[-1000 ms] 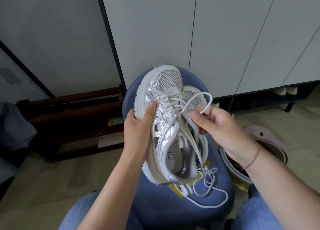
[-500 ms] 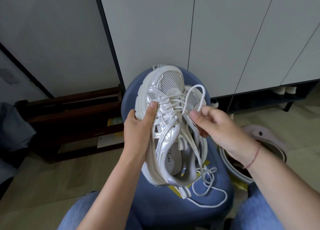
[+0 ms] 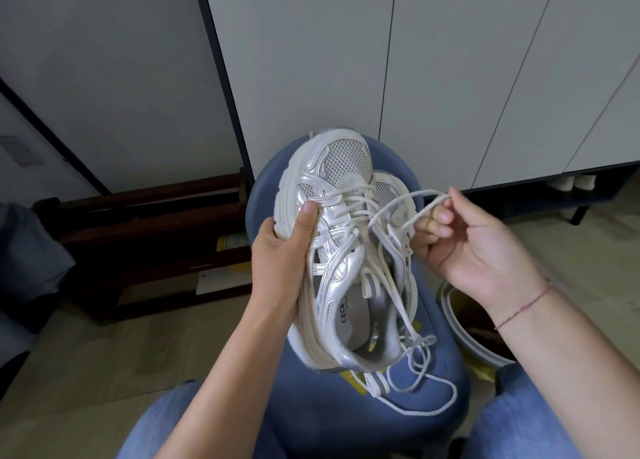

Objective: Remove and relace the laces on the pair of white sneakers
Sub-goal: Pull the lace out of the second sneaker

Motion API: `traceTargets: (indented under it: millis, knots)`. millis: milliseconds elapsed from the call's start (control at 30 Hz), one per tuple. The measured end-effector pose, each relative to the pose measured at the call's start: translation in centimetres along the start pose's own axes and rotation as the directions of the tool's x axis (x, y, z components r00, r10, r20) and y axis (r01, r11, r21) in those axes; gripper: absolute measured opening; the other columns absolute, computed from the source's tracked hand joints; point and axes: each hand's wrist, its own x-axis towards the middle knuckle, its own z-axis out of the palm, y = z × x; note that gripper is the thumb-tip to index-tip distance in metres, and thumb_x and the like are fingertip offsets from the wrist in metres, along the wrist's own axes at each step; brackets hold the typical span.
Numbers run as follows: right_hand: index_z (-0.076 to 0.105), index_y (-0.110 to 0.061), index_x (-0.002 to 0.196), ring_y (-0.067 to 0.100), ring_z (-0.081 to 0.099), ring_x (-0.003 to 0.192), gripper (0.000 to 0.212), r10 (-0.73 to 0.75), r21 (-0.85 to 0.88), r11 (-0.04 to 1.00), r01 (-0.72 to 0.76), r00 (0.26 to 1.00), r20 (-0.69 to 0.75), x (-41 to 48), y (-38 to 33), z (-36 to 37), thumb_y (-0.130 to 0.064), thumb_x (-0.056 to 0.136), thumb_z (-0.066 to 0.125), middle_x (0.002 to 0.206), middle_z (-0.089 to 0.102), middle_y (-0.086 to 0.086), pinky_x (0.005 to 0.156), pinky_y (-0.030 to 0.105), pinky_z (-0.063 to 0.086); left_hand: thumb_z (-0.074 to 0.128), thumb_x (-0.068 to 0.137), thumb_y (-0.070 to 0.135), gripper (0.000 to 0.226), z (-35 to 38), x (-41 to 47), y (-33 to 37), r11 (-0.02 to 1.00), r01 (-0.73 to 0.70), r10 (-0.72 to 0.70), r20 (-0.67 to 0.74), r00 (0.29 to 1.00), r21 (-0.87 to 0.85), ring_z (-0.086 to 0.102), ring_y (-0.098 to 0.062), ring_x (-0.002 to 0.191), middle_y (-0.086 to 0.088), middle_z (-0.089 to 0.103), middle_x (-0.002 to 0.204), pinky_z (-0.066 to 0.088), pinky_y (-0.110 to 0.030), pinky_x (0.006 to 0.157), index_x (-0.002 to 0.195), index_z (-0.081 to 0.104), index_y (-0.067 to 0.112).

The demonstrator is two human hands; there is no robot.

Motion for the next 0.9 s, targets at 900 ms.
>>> traceTargets:
  millis: [900]
  knots:
    - [0.063, -0.024, 0.07, 0.012, 0.05, 0.065, 0.032, -0.182, -0.867, 0.44, 0.232, 0.969, 0.167, -1.0, 2.7, 0.0, -0.056, 0.075, 0.058, 0.066, 0.055, -0.002, 0.067, 0.031, 0.041, 0.071, 0.047, 0.089, 0.119, -0.1, 0.3, -0.4, 0.999, -0.011, 0.013, -0.046, 0.999, 0.038, 0.064, -0.022, 0.116, -0.003, 0.066, 0.128, 0.049, -0.046, 0.103, 0.136, 0.051, 0.011]
